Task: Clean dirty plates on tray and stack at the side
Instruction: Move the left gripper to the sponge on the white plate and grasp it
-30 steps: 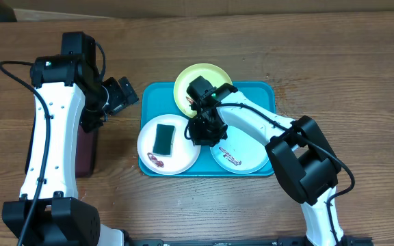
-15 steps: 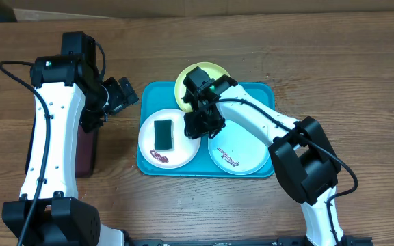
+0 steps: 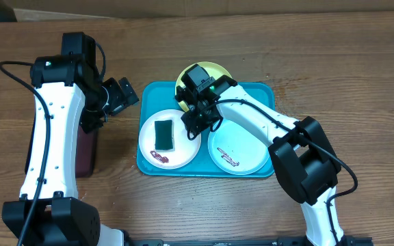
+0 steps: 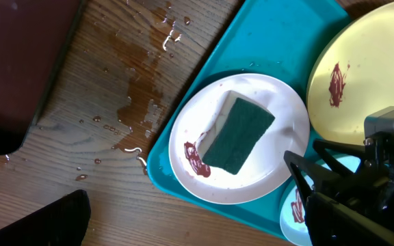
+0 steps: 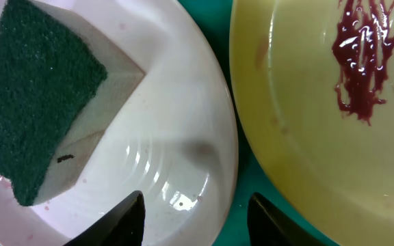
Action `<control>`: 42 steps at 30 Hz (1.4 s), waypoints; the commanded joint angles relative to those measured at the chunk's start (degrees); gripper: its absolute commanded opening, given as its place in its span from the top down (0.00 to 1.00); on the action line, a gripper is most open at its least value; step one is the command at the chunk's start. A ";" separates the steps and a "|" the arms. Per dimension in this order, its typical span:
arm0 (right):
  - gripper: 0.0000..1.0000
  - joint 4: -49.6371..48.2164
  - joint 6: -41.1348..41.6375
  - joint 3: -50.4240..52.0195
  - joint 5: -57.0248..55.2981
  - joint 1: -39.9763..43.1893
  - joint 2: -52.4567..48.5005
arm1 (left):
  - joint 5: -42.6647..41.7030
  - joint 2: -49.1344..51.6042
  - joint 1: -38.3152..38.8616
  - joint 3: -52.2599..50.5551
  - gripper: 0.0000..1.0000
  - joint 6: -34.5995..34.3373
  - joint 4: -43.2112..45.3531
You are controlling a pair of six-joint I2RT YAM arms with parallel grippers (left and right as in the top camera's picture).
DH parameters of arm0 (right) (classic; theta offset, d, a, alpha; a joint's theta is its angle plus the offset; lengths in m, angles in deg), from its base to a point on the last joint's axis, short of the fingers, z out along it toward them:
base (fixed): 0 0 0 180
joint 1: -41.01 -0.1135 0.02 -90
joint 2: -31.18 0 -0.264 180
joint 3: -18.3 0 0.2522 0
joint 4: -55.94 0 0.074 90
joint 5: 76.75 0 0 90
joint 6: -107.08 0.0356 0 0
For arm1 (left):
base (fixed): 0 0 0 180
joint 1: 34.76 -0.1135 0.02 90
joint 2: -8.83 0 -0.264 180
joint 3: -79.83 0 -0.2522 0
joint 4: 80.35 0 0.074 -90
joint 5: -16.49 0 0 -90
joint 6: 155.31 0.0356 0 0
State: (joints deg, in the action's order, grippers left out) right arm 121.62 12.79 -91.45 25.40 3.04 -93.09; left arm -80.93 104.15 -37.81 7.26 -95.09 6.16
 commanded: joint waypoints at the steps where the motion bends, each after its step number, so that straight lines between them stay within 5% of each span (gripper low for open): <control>1: 0.50 -0.79 -1.55 1.38 -0.46 -0.33 -0.07 | 0.39 0.04 0.20 0.17 0.00 1.09 0.04; 12: 0.51 -5.44 -0.42 4.90 0.74 -0.33 -0.07 | 0.37 0.04 0.20 0.17 0.00 1.09 0.00; 25: 0.96 -5.44 14.56 4.90 0.42 -0.33 -0.07 | 0.37 0.04 0.39 0.09 0.02 1.11 -0.92; 36: 0.96 -2.95 41.38 4.90 8.37 -0.33 -0.07 | -0.66 0.04 3.82 -7.56 0.05 1.07 3.65; 42: 0.96 -2.67 47.84 4.90 9.16 -0.33 -0.07 | -2.05 0.04 5.20 -11.43 0.08 1.11 7.72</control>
State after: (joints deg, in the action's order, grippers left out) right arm 119.06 54.16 -86.92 32.83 3.04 -93.09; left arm -81.90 104.15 -33.33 -2.75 -94.95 12.70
